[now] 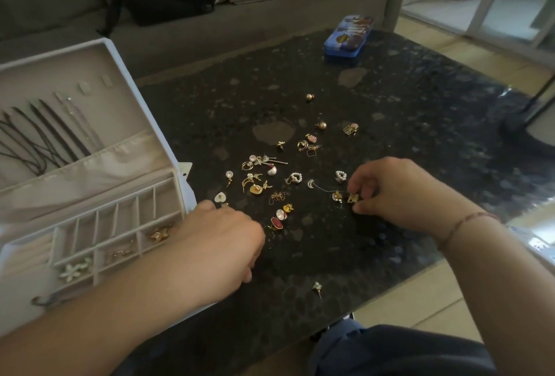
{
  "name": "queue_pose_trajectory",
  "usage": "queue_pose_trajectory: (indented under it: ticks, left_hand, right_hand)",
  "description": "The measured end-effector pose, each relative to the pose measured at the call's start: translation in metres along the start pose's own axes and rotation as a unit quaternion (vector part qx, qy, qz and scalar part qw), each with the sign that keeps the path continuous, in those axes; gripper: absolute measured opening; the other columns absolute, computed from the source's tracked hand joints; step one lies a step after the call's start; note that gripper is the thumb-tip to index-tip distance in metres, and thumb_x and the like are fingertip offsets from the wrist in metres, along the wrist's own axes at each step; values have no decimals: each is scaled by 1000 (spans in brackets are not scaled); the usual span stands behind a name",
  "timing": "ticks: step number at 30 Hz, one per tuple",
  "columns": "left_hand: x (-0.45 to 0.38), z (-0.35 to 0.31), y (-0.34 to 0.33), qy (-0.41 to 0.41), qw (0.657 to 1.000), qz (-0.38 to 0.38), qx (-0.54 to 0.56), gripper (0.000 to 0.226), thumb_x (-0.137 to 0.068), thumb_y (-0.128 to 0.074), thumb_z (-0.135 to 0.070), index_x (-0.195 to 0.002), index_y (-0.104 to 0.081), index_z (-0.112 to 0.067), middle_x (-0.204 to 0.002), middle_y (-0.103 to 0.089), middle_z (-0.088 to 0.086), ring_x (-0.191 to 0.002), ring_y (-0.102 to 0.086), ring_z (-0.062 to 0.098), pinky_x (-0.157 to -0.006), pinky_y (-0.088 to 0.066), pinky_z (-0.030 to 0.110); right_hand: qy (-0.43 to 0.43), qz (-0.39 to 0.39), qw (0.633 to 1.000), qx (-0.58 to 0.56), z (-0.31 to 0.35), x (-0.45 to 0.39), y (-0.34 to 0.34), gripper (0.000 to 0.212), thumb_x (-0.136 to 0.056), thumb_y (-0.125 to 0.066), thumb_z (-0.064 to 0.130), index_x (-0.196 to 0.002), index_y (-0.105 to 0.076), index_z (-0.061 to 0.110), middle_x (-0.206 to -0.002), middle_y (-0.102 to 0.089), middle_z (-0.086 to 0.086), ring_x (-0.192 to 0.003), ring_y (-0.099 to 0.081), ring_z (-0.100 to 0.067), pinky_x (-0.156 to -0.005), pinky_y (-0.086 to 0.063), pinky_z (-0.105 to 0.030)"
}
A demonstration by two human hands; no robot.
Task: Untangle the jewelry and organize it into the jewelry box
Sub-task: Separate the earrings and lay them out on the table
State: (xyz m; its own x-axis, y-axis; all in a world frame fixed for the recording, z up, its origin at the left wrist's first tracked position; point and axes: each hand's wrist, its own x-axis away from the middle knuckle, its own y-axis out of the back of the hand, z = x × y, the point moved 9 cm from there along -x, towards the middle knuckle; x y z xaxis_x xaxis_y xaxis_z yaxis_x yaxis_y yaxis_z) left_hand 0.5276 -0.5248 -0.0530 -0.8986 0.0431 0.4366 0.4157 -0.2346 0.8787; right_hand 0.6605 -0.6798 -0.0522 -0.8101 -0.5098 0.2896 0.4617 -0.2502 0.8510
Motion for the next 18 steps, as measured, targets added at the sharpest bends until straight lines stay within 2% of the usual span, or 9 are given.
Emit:
queue_pose_trajectory:
  ticks: [3, 8, 11, 14, 18]
  left_hand:
    - [1, 1, -7, -17, 999, 2, 49, 17, -93, -62, -35, -79, -54, -30, -95, -59, -12, -89, -46, 7, -97, -36, 34]
    - [9, 3, -12, -34, 995, -16, 91, 15, -94, -57, -32, -79, -53, -32, -91, -57, -14, -90, -51, 4, -93, -38, 30]
    - [14, -1, 0, -40, 990, -60, 117, 12, -97, -52, -37, -87, -55, -31, -91, -59, -14, -90, -54, 6, -89, -43, 27]
    - [19, -7, 7, -39, 986, -81, 143, 12, -98, -49, -45, -99, -54, -35, -95, -55, -16, -93, -50, 3, -83, -37, 23]
    - [27, -10, 19, -42, 978, -149, 137, 19, -99, -43, -53, -107, -51, -39, -100, -50, -19, -95, -41, 0, -82, -33, 22]
  right_hand:
    - [-1, -6, 1000, 10, -3, -2, 0, 19, -80, -78, 26, -78, -61, 34, -80, -65, 13, -80, -60, -5, -73, -49, -25]
    - [-8, 10, 1000, 5, -17, 5, 7, 15, -81, -76, 23, -78, -66, 34, -78, -65, 13, -75, -58, -2, -65, -41, -17]
    - [-19, -6, 999, -25, -28, 5, 14, 19, -88, -70, 21, -74, -68, 34, -75, -65, 14, -70, -56, 1, -61, -40, -15]
    - [-39, -10, 998, -41, -36, 3, 15, 19, -89, -69, 20, -74, -70, 32, -73, -66, 12, -66, -55, -1, -61, -41, -18]
    - [-50, -9, 998, -42, -42, 1, 15, 20, -88, -69, 18, -72, -70, 30, -68, -64, 13, -62, -54, -1, -56, -40, -17]
